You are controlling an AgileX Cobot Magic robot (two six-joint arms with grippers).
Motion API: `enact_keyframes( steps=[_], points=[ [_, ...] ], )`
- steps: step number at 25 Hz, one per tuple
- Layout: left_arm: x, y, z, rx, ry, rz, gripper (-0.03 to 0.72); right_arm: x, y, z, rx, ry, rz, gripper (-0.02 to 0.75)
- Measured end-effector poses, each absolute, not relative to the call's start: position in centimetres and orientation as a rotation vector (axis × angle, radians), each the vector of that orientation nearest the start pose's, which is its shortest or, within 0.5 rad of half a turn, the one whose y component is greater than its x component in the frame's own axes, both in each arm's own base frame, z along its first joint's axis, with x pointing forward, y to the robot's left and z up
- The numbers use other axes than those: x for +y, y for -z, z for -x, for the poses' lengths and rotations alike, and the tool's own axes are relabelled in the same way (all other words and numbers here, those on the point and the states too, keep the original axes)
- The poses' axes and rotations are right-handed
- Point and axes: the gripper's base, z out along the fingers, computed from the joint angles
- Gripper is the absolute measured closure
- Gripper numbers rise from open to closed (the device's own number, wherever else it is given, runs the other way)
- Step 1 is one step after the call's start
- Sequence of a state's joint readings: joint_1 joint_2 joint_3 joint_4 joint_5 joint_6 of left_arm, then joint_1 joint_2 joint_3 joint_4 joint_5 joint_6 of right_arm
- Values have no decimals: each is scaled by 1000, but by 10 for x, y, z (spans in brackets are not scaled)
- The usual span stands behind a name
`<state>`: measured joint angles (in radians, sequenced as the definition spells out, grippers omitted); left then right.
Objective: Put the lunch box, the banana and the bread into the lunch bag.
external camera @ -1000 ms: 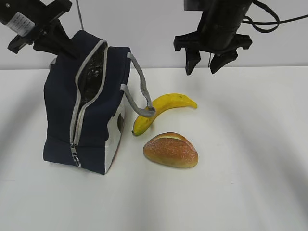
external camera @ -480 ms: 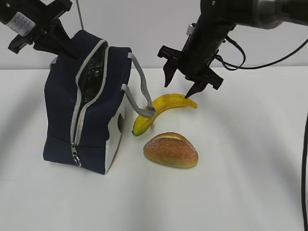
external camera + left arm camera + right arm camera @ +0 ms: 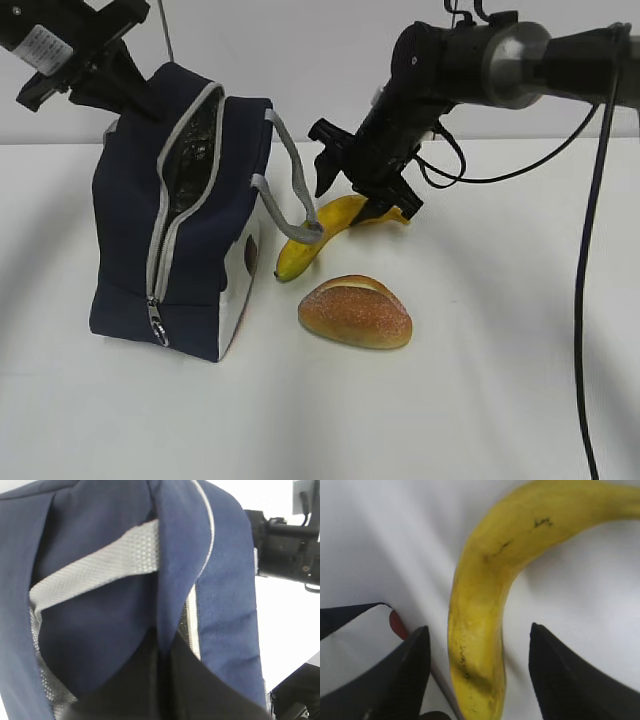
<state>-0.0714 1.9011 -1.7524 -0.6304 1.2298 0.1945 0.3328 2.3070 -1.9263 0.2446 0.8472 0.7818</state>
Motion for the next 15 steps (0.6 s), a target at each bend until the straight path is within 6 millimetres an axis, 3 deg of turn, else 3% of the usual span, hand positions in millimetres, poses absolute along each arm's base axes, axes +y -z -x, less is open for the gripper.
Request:
enact_keyframes(
  steps=[15],
  points=[
    [-80,-313,-401,2702,850,-181,688,197,-141,-477,2681,-685,-861,279]
  ],
)
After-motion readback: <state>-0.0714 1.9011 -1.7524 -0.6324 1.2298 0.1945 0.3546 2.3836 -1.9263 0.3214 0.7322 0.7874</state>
